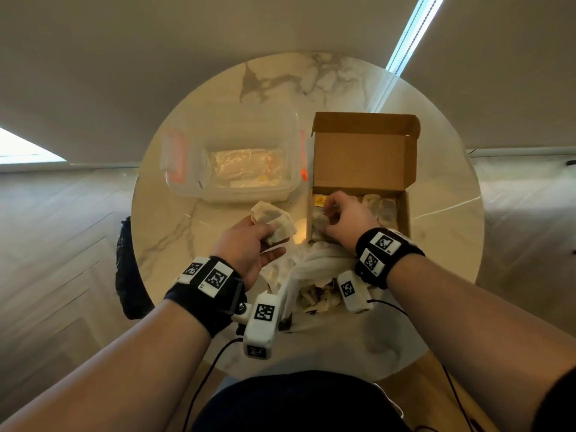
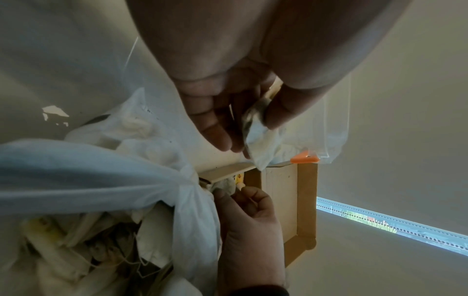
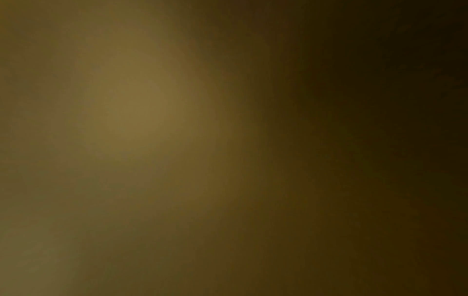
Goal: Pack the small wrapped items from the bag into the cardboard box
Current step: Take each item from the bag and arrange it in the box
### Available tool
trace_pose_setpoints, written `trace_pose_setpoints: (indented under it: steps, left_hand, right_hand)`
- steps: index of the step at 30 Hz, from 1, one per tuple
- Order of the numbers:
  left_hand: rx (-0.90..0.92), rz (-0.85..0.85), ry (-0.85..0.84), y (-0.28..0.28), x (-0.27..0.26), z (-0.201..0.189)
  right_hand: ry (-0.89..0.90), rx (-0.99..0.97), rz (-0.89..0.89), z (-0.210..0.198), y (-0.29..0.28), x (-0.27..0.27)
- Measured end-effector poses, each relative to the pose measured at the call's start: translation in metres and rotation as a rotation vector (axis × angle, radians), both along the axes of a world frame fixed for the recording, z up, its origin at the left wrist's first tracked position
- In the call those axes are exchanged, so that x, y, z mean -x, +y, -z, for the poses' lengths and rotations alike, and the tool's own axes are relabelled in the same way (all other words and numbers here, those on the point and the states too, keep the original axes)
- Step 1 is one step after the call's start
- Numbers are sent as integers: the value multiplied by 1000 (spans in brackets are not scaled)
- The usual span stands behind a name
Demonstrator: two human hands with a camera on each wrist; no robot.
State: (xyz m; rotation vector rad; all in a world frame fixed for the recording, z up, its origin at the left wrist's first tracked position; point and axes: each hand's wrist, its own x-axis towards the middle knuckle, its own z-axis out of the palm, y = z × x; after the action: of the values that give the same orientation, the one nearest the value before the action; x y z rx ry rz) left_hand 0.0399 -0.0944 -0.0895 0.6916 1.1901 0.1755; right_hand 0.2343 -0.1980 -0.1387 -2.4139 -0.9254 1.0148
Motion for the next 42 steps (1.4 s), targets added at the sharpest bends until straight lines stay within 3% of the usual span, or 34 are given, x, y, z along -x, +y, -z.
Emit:
trace_pose_setpoints:
  steps: [6, 11, 15, 18, 20, 24, 27, 32, 36, 42]
  left_hand:
    - [11, -15, 34, -4, 3, 4]
    - [19, -11, -4, -10, -3, 2]
    - [25, -7, -64, -13, -13, -6]
    - [55, -26, -110, -16, -24, -15]
    - [66, 3, -147, -18, -31, -20]
    - [97, 43, -162, -22, -42, -21]
    - [99, -8, -132, -20, -45, -15]
    - [47, -83, -50, -12, -34, -1]
    - [5, -43, 20, -9, -15, 12]
    - [-55, -6, 67, 2, 2, 23]
  right_hand:
    - [-135, 3, -38, 5, 0, 2]
    - [-43, 165, -153, 5, 0, 1]
    - [-15, 2, -60, -23, -11, -4]
    - [299, -214, 116, -56, -23, -3]
    - [424, -244, 104, -69, -30, 0]
    - [333, -269, 5, -77, -36, 5]
    - [451, -330, 128, -74, -42, 2]
    - [727, -449, 504, -65, -44, -5]
    - [469, -255, 577, -35, -30, -18]
    - [231, -129, 341, -10, 7, -19]
